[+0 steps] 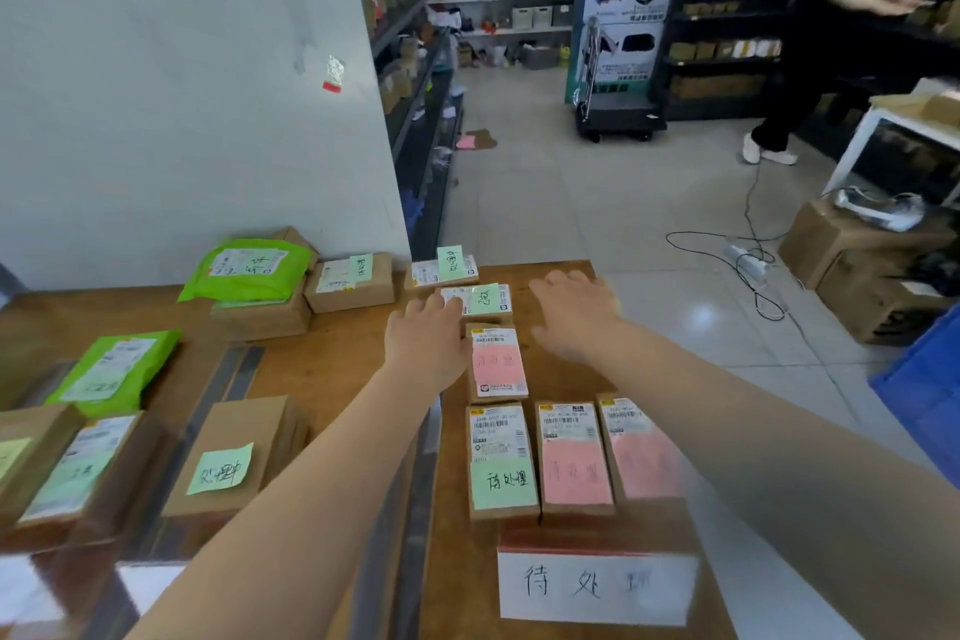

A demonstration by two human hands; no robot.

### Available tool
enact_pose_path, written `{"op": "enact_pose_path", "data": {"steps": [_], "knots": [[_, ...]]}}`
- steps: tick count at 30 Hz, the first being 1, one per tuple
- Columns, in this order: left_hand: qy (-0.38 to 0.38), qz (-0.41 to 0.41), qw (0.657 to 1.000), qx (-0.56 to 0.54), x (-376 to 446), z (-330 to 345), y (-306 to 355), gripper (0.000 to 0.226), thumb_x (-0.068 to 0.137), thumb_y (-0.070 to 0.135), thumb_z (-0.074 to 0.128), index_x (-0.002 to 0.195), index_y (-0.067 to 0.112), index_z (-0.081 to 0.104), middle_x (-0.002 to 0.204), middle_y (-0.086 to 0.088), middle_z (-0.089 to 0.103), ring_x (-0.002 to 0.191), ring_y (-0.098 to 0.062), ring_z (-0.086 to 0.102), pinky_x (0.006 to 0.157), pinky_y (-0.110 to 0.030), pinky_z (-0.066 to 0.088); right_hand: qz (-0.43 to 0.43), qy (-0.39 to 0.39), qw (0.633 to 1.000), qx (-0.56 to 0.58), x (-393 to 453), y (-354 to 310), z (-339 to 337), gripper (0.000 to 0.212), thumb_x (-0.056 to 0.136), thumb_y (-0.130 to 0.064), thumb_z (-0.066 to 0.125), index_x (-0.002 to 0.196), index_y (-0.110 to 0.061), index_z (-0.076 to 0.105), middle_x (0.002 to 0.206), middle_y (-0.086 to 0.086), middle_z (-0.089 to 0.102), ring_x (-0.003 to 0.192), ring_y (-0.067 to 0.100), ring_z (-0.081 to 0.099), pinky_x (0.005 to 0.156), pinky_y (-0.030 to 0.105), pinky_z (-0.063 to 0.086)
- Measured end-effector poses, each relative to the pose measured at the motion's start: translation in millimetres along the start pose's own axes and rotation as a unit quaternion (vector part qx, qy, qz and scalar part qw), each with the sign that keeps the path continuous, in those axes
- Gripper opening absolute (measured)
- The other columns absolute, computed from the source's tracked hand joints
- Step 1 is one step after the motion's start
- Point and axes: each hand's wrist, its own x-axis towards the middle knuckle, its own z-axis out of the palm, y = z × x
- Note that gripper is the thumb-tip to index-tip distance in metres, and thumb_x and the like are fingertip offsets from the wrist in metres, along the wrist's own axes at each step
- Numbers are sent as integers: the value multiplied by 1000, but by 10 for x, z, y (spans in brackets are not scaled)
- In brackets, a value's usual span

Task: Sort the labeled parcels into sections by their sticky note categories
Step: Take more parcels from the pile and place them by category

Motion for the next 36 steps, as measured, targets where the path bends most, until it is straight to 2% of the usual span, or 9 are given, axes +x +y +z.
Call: {"op": "enact_pose_path", "data": {"steps": [5, 9, 13, 21, 24, 28, 30, 34, 36], "knots": [[-23, 5, 1000, 6, 429, 221, -102, 49, 94, 40, 45, 138, 21, 35, 138, -2, 46, 126, -24, 44, 101, -39, 39, 5, -34, 998, 55, 345, 26, 169, 56, 91, -39, 53, 141, -22, 35, 144, 4, 41, 132, 26, 39, 106, 42, 34], [-39, 5, 999, -7, 891, 470, -257, 49, 93, 40, 44, 138, 21, 35, 140, -2, 46, 128, -25, 43, 102, -40, 39, 27, -74, 989, 125, 773, 73, 303, 55, 91, -40, 54, 141, -25, 37, 141, 3, 44, 127, 24, 44, 95, 36, 43], [-57, -12, 998, 7, 1339, 716, -489, 48, 94, 40, 44, 136, 20, 37, 137, -4, 48, 126, -25, 46, 101, -40, 41, 48, -108, 973, 197, 1225, 88, 514, 53, 92, -39, 54, 139, -20, 41, 141, 6, 45, 128, 24, 45, 95, 33, 43], [-104, -19, 994, 34, 2007, 1179, -785, 47, 94, 45, 42, 133, 20, 41, 132, -4, 52, 122, -25, 50, 100, -42, 41, 78, -149, 958, 230, 1952, 83, 1164, 46, 91, -31, 58, 134, -21, 44, 137, 1, 52, 121, 21, 52, 87, 30, 49], [-138, -17, 990, 37, 2185, 1335, -803, 43, 93, 45, 41, 126, 19, 47, 122, -4, 57, 114, -23, 54, 99, -40, 40, 102, -153, 950, 254, 2142, 77, 1362, 46, 89, -31, 61, 130, -22, 45, 133, 0, 54, 116, 19, 55, 83, 30, 53], [-195, -48, 980, -2, 2304, 1520, -811, 35, 93, 44, 42, 115, 20, 52, 107, -1, 62, 102, -19, 58, 92, -36, 40, 137, -139, 944, 264, 2340, 69, 1586, 54, 85, -32, 65, 131, -18, 41, 131, 4, 51, 116, 22, 54, 87, 36, 54], [-215, -61, 974, -26, 2368, 1561, -814, 31, 93, 45, 43, 107, 19, 54, 94, 0, 60, 90, -16, 58, 81, -32, 41, 156, -148, 934, 286, 2411, 73, 1667, 59, 84, -34, 66, 133, -17, 37, 131, 6, 52, 116, 23, 56, 88, 37, 54], [-238, -91, 959, -124, 2484, 1595, -823, 26, 91, 41, 51, 102, 18, 56, 89, 1, 61, 84, -15, 60, 75, -29, 52, 207, -160, 888, 379, 2497, 89, 1734, 79, 83, -30, 70, 144, -12, 24, 134, 7, 54, 120, 24, 55, 91, 35, 51], [-237, -104, 947, -189, 2481, 1566, -815, 17, 90, 32, 54, 97, 17, 56, 81, 3, 57, 81, -15, 59, 68, -26, 53, 227, -146, 866, 422, 2507, 117, 1730, 82, 81, -26, 73, 145, -11, 25, 135, 7, 54, 120, 23, 55, 92, 33, 49]]}}
